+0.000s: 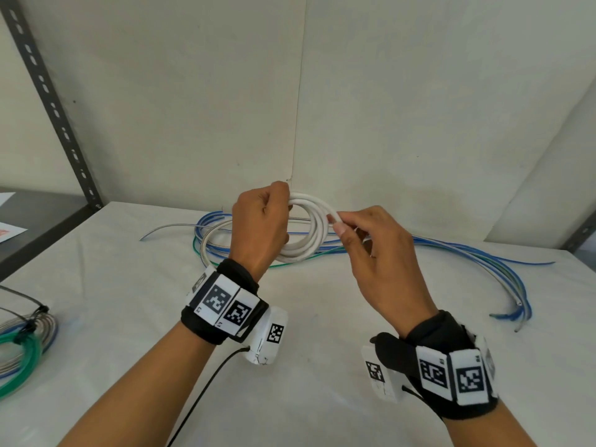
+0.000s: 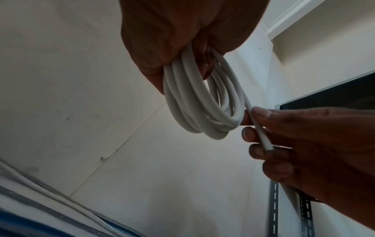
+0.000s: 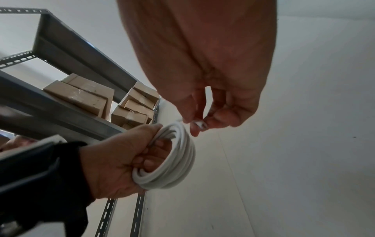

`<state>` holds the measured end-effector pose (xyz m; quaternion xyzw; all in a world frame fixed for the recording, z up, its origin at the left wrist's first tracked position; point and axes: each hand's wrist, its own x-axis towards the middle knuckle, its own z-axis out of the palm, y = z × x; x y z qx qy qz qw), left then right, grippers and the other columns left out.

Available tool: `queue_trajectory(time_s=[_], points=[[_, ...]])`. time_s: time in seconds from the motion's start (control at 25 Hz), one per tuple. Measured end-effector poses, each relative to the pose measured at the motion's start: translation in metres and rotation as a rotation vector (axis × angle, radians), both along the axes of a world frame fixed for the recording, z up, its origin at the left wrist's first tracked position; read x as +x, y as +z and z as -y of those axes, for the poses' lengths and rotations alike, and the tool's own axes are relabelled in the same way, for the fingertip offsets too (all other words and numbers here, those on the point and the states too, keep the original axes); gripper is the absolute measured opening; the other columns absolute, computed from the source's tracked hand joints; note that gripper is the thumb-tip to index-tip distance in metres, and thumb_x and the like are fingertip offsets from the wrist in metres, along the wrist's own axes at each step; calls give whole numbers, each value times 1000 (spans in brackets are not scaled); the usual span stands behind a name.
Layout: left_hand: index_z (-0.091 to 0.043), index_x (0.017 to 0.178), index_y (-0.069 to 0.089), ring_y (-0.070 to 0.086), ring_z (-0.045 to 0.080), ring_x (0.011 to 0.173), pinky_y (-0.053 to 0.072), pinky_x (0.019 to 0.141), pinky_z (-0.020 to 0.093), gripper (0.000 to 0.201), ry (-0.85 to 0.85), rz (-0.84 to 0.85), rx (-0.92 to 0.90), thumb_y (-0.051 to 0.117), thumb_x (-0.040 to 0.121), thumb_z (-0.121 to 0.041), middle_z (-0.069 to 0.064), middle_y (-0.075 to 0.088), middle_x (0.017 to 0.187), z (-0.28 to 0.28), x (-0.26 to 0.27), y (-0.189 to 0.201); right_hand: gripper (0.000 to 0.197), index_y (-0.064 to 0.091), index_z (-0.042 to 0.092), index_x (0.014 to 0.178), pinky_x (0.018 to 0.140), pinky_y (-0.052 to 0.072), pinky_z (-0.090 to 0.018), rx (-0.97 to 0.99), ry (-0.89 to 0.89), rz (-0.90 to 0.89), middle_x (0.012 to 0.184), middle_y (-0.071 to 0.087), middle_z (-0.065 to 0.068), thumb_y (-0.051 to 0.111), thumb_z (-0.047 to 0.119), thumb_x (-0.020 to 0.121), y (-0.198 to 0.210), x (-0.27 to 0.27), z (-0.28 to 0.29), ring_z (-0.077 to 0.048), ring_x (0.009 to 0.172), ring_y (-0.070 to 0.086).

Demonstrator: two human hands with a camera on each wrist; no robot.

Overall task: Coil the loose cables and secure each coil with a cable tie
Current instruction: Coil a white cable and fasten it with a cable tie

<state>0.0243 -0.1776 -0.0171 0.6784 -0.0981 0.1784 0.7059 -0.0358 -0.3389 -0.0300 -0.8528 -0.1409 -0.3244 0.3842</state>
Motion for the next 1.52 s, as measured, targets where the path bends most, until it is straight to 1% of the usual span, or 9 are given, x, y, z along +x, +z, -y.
queue_trajectory(time_s=[0.28,0.4,0.52,0.68,0.76,0.88,1.08,1.32,1.52], points=[[-21,48,32,20,20,49,28,46,28,40,-27,-62,-71,43,84,-34,8,24,57,6,-3,-1,35,70,10,102,61,61,-33,547,257,-179,78,66,-6,87,7,71,7,-8,-14,-23,61,68],[-23,49,30,18,18,48,25,45,26,44,-162,-86,-74,43,90,-28,0,21,53,16,-11,-4,51,63,22,104,62,57,-31,411,71,-44,82,59,-2,94,25,63,-2,-3,-14,-26,71,65],[-23,51,32,20,16,47,22,47,26,46,-268,-100,-8,43,95,-25,-3,23,52,22,-14,-9,75,58,32,121,71,55,-23,294,50,-167,100,65,6,91,45,55,-4,4,-5,-14,88,65],[-18,57,31,19,13,46,21,44,25,45,-347,-132,27,39,101,-19,0,21,54,17,-13,-7,66,68,18,108,71,58,-34,314,252,-310,80,70,-2,91,40,50,1,5,2,-12,74,67],[-16,59,32,19,11,44,21,42,23,44,-393,-162,11,36,102,-16,-1,22,54,15,-14,-3,61,68,12,98,69,57,-42,338,278,-318,80,69,-10,91,37,48,2,5,1,-24,71,64],[-14,61,33,19,11,45,22,43,23,41,-409,-159,61,36,102,-16,-1,23,53,17,-15,-4,58,67,13,94,67,55,-47,324,240,-310,82,67,-16,91,41,50,0,5,-1,-35,72,62],[-10,66,38,20,12,45,23,44,24,38,-412,-150,111,36,103,-16,-3,24,51,14,-13,-4,62,63,18,89,57,45,-32,195,63,-276,70,62,-1,85,60,50,-4,2,-8,-8,59,48],[-13,58,35,16,13,43,21,42,23,46,-399,-254,17,35,104,-20,-3,20,49,6,-9,1,60,62,20,126,91,57,-35,235,422,-513,108,75,-3,84,29,72,5,2,17,-21,100,71],[-16,56,35,22,14,43,26,45,25,46,-350,-178,144,40,102,-19,-6,26,48,7,-10,-1,66,57,23,136,92,56,-30,241,375,-456,117,73,2,79,33,75,5,3,23,-12,110,68]])
